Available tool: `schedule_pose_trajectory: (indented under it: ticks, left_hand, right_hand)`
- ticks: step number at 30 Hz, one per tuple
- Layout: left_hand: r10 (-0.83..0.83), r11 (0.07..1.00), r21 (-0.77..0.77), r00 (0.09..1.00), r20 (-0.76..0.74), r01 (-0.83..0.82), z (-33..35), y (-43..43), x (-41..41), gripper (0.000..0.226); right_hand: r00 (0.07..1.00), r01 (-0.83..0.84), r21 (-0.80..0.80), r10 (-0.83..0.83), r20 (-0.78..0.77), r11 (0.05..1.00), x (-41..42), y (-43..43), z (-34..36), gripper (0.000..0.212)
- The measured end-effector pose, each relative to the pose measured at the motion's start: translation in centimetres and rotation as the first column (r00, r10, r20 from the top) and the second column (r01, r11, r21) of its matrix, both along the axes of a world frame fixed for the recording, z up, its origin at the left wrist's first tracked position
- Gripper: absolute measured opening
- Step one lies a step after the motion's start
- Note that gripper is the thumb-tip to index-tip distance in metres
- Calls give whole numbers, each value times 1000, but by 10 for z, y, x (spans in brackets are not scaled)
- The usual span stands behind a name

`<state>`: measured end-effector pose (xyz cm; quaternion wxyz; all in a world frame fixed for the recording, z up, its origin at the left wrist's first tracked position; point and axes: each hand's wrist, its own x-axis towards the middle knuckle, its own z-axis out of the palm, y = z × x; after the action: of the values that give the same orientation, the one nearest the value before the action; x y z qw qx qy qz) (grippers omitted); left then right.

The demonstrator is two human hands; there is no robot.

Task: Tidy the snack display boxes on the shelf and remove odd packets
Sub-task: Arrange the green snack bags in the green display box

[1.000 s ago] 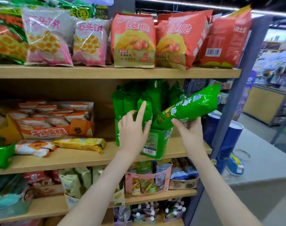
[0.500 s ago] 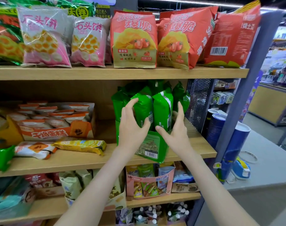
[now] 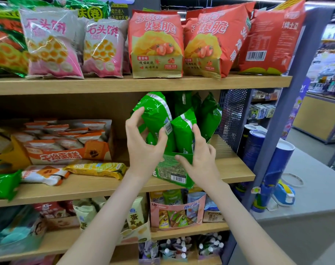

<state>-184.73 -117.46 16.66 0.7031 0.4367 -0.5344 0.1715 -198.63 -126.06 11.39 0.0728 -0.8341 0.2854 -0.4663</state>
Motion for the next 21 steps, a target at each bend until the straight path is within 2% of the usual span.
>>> schedule_pose_trajectory:
  ticks: [4, 9, 13, 15, 18, 21]
  left_hand:
    - [-11, 994, -113, 1000, 3, 12, 6, 4, 1, 58]
    - [-36, 973, -230, 998, -44, 25, 23, 20, 1, 62]
    - [-46, 947, -321, 992, -116, 6, 24, 35, 8, 65]
    - [-82, 948, -318, 980, -181, 21, 22, 44, 12, 75]
    - [-180, 967, -227, 942, -284, 116, 11, 61, 13, 97]
    - [-107, 989, -124, 956, -273, 76, -11, 77, 2, 84]
  right_hand:
    - [1000, -18, 31, 17, 23, 999, -1, -3, -1, 93]
    - [997, -71, 92, 70, 7, 993, -8, -7, 7, 88]
    - [999, -51, 161, 53, -10, 986, -20, -12, 14, 85]
    - [999, -40, 129, 44, -29, 991, -20, -13, 12, 85]
    - [1000, 17, 86, -17, 0, 996, -17, -10, 3, 93]
    - [991, 75, 77, -82, 102, 994, -18, 7, -11, 94]
